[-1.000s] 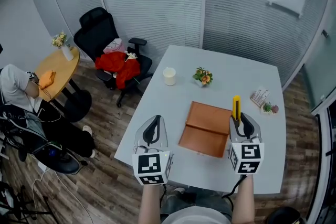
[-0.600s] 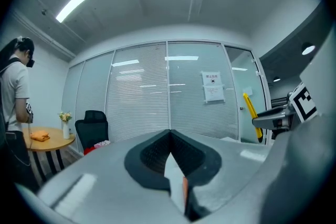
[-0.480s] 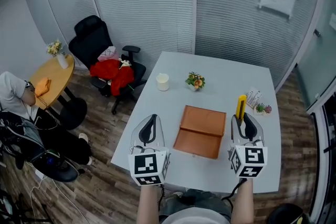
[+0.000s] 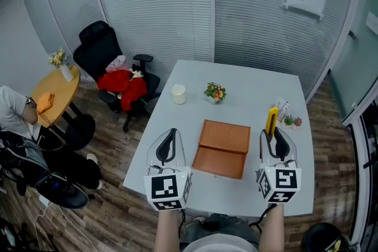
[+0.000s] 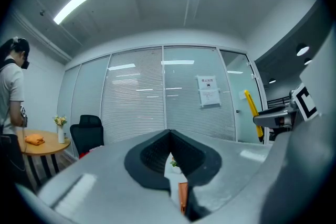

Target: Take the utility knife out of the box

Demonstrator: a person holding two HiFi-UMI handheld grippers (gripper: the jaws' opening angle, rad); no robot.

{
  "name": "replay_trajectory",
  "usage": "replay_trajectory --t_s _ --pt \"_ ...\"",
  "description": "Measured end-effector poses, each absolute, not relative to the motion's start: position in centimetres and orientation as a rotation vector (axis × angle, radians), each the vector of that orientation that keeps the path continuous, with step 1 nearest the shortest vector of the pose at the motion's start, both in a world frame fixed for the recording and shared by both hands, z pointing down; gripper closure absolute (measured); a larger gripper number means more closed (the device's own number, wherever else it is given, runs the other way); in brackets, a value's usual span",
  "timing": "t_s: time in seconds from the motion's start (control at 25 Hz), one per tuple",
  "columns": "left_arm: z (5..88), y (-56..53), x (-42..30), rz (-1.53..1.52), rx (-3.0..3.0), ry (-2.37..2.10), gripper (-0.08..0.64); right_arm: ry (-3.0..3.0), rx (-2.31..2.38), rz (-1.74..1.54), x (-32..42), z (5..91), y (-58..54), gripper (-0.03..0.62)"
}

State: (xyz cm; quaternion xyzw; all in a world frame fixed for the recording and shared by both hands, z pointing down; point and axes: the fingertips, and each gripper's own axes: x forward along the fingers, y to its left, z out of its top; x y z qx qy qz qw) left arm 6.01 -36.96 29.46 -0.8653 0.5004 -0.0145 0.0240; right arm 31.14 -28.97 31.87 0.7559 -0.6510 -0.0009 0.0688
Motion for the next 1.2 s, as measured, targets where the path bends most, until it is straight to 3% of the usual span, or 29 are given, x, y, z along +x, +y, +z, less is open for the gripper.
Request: replay_trajectory --t_s 1.2 --pt "30.1 -37.41 5.81 -0.055 -2.703 1.547 0.56 -1.958 2.303 0.009 31.43 31.93 -28.84 0.434"
